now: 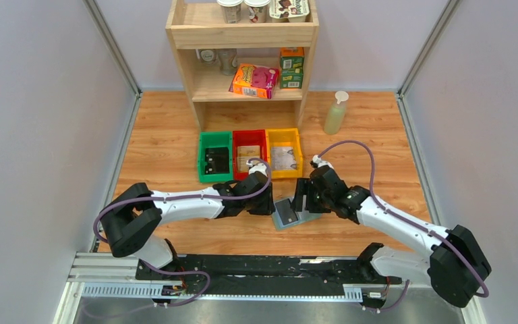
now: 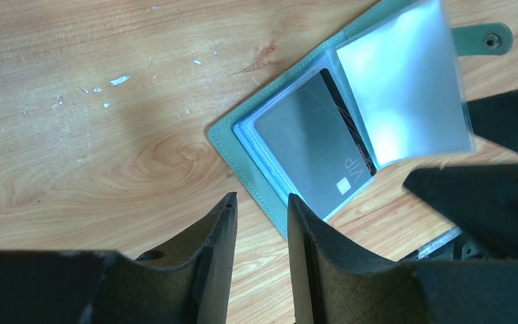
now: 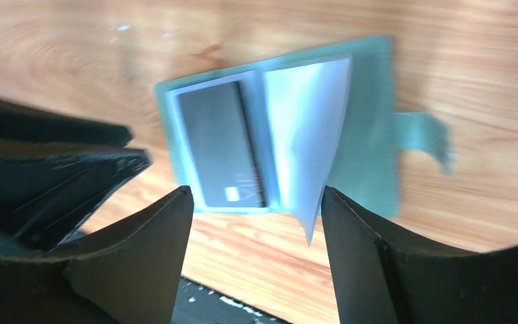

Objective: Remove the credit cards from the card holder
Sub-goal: Remove the credit card from the card holder.

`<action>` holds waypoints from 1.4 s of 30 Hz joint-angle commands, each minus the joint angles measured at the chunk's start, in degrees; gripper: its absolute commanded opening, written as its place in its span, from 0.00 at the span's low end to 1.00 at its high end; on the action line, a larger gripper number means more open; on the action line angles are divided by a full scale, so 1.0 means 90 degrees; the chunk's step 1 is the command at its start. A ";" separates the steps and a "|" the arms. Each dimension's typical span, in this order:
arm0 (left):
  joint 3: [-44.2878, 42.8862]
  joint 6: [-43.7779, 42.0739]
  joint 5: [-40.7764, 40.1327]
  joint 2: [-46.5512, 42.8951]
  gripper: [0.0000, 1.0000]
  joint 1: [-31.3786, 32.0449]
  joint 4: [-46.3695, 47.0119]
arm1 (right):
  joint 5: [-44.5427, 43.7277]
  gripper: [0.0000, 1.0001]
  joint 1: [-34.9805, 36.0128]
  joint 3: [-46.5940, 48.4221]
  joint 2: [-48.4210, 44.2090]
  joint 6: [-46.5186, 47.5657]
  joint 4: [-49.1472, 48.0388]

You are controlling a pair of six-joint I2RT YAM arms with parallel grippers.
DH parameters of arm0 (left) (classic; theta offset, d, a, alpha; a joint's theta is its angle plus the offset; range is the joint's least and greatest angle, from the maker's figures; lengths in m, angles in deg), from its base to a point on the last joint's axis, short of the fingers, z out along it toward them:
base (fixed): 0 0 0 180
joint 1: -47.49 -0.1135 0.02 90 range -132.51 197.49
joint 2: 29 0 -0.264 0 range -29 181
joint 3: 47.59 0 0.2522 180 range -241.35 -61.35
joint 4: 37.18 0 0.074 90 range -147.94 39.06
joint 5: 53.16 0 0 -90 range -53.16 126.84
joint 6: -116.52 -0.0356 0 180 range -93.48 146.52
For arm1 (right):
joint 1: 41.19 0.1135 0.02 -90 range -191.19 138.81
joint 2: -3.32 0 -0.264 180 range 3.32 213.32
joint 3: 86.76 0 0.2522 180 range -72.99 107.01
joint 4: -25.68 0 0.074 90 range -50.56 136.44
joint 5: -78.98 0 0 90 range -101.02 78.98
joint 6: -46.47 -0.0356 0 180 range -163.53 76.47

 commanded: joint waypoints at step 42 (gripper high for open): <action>-0.0575 -0.0318 0.1433 0.1391 0.13 -0.0502 0.0227 | 0.2836 0.51 -0.1054 -0.0720 0.1265 0.0175 -0.2936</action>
